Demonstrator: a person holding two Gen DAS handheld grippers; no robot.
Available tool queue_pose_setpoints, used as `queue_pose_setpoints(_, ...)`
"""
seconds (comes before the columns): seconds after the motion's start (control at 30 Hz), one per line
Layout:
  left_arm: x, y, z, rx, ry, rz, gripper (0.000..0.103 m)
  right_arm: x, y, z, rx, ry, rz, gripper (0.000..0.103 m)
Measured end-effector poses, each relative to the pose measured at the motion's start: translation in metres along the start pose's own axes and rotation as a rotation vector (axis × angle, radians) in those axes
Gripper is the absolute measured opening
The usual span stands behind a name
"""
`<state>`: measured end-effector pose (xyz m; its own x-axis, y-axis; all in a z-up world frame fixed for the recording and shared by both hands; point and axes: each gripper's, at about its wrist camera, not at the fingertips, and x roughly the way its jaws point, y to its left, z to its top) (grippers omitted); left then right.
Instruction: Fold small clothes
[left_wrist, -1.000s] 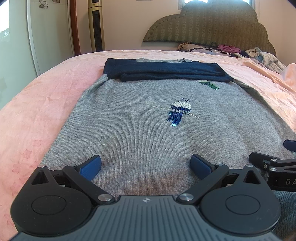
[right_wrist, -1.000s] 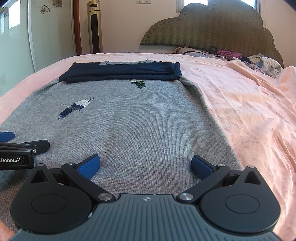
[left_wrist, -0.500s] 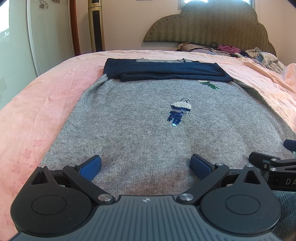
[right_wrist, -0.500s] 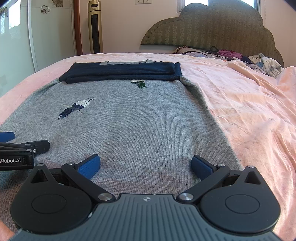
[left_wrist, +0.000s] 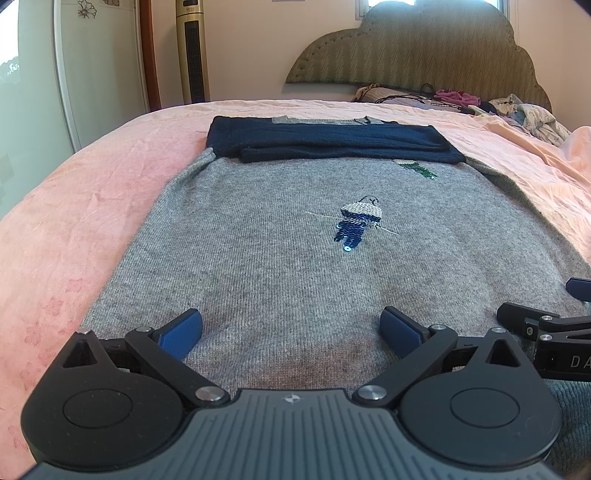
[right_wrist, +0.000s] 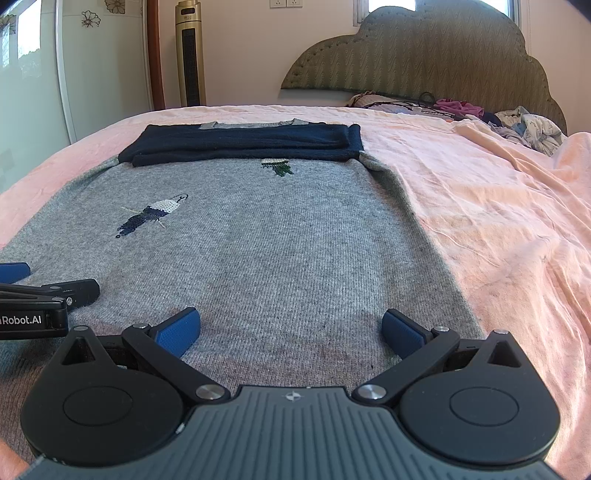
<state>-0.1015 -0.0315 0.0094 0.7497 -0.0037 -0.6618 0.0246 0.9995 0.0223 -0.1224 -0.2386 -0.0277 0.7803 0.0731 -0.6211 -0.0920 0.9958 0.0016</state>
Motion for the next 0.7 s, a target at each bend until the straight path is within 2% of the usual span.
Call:
queue_pose_setpoints(0.6,-0.005,0.003,0.002,0.019,0.012,-0.013,0.103,-0.001,-0.001,0.001,0.001,0.003,0.008,0.103)
queue_pose_setpoints(0.63,-0.010,0.007,0.005,0.029,0.016,-0.028,0.103,-0.002,-0.003,0.003,0.000,0.010,0.021,0.103)
queue_pose_setpoints(0.7,-0.025,0.023,0.008,0.015,-0.003,-0.067,0.103,-0.010,-0.015,0.011,0.034,0.023,0.102,0.102)
